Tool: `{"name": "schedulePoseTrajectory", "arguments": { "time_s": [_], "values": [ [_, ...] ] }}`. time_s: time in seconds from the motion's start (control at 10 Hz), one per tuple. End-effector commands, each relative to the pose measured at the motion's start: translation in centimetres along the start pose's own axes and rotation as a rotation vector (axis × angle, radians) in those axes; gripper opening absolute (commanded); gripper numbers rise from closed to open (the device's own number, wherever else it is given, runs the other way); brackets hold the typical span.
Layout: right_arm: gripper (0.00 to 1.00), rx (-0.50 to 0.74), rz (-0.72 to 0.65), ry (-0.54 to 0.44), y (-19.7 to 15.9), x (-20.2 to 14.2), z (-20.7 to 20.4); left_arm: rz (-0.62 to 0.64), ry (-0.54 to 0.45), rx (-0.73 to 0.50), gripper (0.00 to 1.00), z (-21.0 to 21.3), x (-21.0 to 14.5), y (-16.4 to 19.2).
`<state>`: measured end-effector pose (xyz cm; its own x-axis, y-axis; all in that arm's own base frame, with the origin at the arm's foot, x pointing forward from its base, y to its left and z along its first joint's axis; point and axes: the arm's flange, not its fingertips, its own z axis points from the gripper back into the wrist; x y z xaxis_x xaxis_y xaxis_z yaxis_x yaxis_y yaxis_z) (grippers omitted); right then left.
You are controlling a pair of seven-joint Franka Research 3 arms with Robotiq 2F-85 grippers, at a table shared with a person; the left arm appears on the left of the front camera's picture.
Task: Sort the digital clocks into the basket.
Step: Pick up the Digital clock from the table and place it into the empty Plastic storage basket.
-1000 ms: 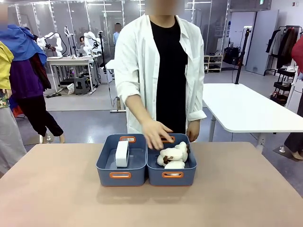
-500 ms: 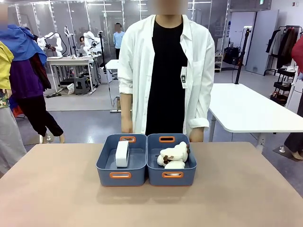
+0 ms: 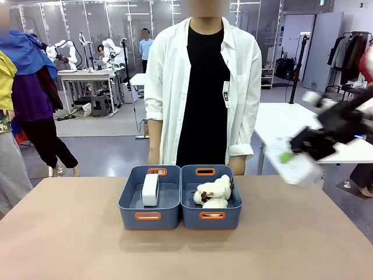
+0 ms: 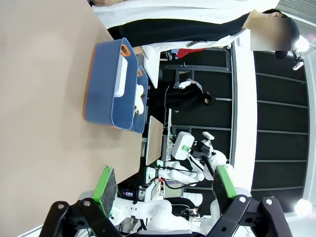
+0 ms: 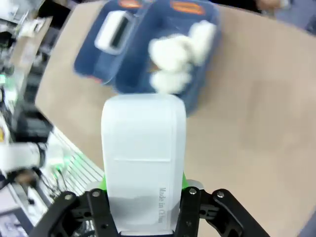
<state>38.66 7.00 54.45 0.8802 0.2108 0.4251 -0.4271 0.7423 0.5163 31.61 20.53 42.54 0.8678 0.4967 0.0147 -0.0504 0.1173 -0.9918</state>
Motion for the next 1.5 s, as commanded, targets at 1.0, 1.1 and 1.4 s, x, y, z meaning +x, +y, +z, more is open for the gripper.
{"name": "schedulePoseTrajectory", "arguments": {
  "time_s": [1.0,1.1,1.4],
  "values": [
    [0.00,-0.220,-0.334,-0.140,9.9,14.0,-30.7,-0.002,0.003,-0.015,1.00,0.2,-0.4,-0.4],
    [0.00,-0.246,-0.345,-0.141,9.1,14.1,-32.3,-0.002,0.003,-0.015,1.00,0.2,-0.4,-0.4],
    [0.00,-0.216,-0.343,-0.088,7.9,14.4,-34.4,-0.002,0.003,-0.015,1.00,0.2,-0.4,-0.4]
  ]
}}
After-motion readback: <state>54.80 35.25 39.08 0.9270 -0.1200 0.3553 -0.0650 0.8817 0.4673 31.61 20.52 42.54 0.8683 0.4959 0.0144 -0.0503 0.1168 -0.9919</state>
